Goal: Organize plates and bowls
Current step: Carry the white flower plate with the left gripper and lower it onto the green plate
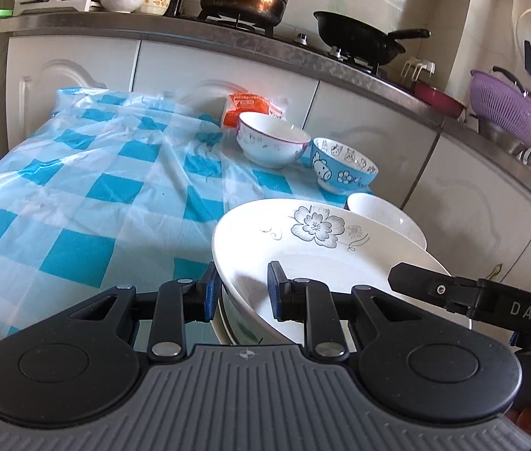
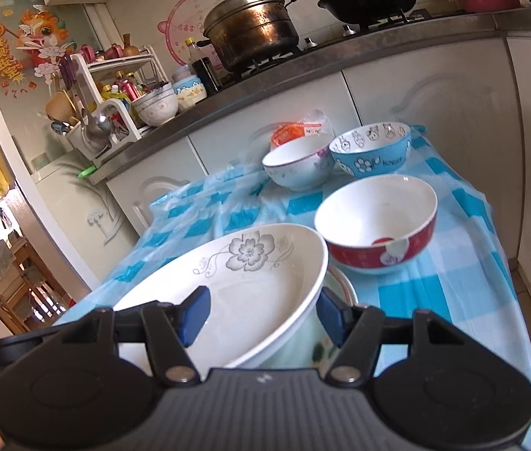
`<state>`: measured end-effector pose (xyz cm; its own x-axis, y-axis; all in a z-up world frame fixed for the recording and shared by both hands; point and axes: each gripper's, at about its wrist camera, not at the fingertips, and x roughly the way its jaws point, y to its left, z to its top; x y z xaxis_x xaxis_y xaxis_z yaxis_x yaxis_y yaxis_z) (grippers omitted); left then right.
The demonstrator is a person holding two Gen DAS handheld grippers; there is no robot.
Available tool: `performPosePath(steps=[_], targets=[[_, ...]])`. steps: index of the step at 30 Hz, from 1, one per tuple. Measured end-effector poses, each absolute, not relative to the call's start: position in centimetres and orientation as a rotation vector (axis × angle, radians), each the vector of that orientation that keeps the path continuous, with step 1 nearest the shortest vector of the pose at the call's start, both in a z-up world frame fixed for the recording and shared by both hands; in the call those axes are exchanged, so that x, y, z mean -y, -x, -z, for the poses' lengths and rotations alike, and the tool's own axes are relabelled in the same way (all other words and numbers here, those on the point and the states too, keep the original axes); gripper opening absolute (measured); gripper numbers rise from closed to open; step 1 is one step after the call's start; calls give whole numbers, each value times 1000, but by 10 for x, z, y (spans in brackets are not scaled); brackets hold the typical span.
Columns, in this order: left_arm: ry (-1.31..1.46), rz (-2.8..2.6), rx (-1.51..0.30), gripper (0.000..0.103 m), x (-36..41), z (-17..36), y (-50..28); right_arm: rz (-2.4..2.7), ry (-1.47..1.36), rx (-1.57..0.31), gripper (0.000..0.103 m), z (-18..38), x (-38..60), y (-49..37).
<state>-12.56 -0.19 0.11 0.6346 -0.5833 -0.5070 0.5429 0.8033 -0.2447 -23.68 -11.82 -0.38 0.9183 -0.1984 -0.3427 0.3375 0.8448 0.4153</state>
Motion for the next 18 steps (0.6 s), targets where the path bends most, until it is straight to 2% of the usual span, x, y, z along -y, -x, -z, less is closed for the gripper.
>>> performPosePath(steps=[18], targets=[[-16,635,-607,28,2,9,129,297,-420,-346,65,16,110,236]])
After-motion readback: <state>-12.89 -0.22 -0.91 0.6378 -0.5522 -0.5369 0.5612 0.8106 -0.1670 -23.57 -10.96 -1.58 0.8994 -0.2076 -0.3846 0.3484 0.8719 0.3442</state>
